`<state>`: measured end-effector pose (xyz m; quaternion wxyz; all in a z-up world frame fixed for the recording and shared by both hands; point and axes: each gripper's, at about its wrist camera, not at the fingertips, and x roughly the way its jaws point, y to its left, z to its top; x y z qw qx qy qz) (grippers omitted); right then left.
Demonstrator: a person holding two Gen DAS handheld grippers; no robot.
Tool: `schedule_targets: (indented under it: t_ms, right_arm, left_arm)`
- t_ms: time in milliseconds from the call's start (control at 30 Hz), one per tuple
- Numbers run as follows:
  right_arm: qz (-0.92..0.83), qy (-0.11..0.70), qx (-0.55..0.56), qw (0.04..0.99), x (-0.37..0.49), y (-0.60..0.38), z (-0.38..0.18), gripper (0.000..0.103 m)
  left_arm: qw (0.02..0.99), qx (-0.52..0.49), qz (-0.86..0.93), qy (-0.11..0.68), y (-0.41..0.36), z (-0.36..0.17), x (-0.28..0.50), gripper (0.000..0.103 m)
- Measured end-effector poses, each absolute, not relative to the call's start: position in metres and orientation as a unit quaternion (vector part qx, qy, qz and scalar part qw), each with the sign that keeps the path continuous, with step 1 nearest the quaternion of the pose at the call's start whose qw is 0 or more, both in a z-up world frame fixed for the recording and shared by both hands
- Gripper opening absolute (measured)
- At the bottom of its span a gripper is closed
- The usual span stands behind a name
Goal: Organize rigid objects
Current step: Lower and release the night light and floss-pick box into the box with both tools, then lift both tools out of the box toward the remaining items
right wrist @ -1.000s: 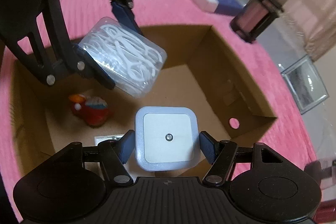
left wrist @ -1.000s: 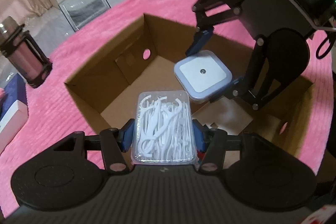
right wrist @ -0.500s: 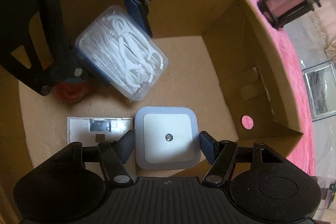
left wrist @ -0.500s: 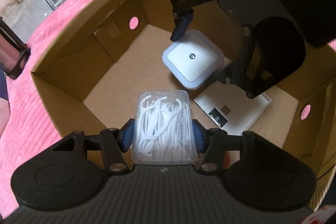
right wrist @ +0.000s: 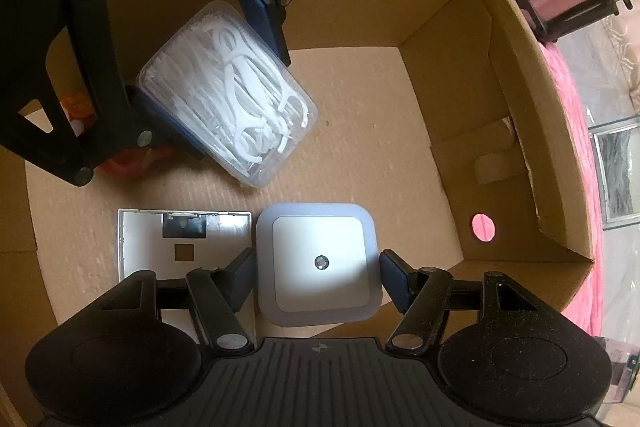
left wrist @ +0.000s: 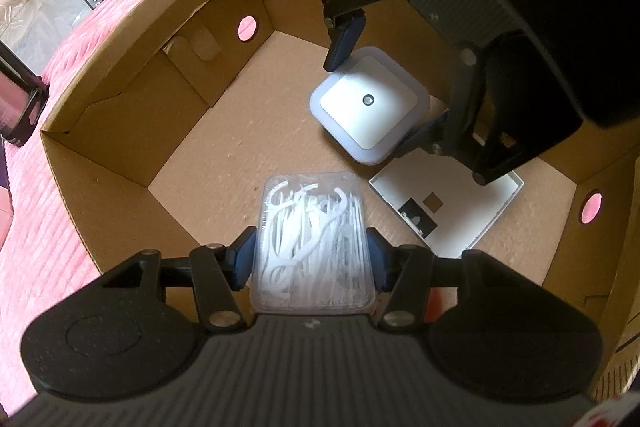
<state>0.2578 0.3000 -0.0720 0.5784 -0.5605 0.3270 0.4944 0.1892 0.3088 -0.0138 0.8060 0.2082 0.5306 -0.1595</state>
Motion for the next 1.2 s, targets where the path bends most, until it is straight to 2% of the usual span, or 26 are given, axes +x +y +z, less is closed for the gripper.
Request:
schedule_targets:
  t_ms: [533,1200]
  right_arm:
    - [0.504,0.301,-0.535,0.608,0.242,0.286,-0.05,0.063]
    - [0.529,0.239,-0.432,0.69,0.168,0.217,0.047,0.063]
  left_arm:
    - [0.825,0.192,-0.152,0.51,0.311,-0.003,0.182,0.051]
    - [0.884,0.162,-0.105,0.425,0.273,0.088,0.109,0.051]
